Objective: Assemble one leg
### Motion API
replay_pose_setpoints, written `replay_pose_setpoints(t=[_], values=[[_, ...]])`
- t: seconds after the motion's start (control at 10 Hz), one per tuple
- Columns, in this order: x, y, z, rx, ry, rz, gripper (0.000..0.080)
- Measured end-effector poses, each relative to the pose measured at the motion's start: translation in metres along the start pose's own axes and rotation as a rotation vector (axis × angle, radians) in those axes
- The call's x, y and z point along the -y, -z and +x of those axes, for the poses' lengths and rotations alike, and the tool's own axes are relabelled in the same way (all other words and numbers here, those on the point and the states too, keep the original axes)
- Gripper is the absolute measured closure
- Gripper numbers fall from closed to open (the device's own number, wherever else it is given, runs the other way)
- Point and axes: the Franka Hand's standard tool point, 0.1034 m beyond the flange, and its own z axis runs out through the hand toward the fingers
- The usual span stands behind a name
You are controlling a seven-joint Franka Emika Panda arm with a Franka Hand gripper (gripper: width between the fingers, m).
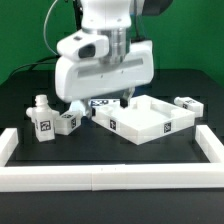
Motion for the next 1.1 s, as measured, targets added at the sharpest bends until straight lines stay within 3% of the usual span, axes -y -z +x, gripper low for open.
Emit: replay_pose_setpoints(t=[0.2, 0.3, 0.5, 0.7, 0.8, 0.9, 1.0, 1.1], values=[[0.016, -0.019, 0.0, -0.023, -0.028, -0.004, 0.015], [0.027, -0.022, -0.001, -0.017, -0.001, 0.004, 0.015], [0.024, -0.017, -0.002, -0.023, 0.019, -0.001, 0.015], [0.025, -0.018, -0.002, -0.021, 0.02, 0.0, 0.0417], [0.025, -0.018, -0.002, -0.021, 0.02, 0.0, 0.0417], [0.023, -0.016, -0.002, -0.023, 0.007, -0.001, 0.0579], [0.016, -0.001, -0.003, -0.032, -0.076, -0.01, 0.0579], [0.011, 0.01, -0.006, -0.031, -0.173, -0.012, 0.0735]])
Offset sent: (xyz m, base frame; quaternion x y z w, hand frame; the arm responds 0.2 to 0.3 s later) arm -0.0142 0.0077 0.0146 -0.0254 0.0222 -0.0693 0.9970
